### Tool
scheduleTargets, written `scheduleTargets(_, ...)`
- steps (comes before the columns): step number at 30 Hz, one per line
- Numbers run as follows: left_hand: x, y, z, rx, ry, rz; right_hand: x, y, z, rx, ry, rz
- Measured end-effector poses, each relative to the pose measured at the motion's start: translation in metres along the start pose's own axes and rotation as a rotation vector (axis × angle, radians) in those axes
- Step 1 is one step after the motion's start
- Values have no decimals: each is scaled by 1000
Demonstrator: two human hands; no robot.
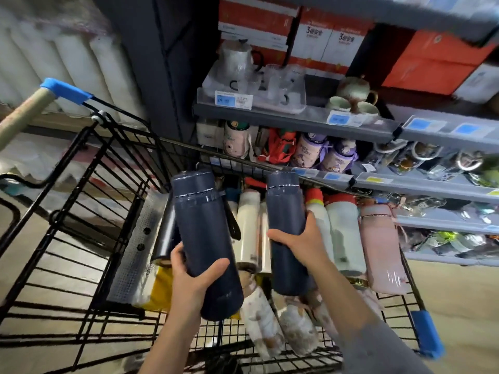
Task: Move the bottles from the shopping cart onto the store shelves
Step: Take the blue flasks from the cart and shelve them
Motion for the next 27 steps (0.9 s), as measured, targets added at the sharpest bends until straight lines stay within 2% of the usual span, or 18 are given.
scheduleTargets(6,-95,-41,9,-110,108,60,110,-38,-23,116,283,-88)
scheduleTargets(13,-264,-131,27,-402,187,87,312,-100,-69,254,556,-235)
scheduleTargets(20,-449,-224,19,-657,197,268,509,-153,-70,487,596,-460)
scheduleTargets(27,-616,-274,-31,-837,82,435,659,-171,-54,688,611,-726)
Point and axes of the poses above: each hand's wrist, its own y-axis towards the middle knuckle, its own x-axis out of the back of the hand, z = x × y, the point moved 3 cm from there along y, towards the middle knuckle, and after that the axes turned 3 degrees about y, right-handed, at the moved point
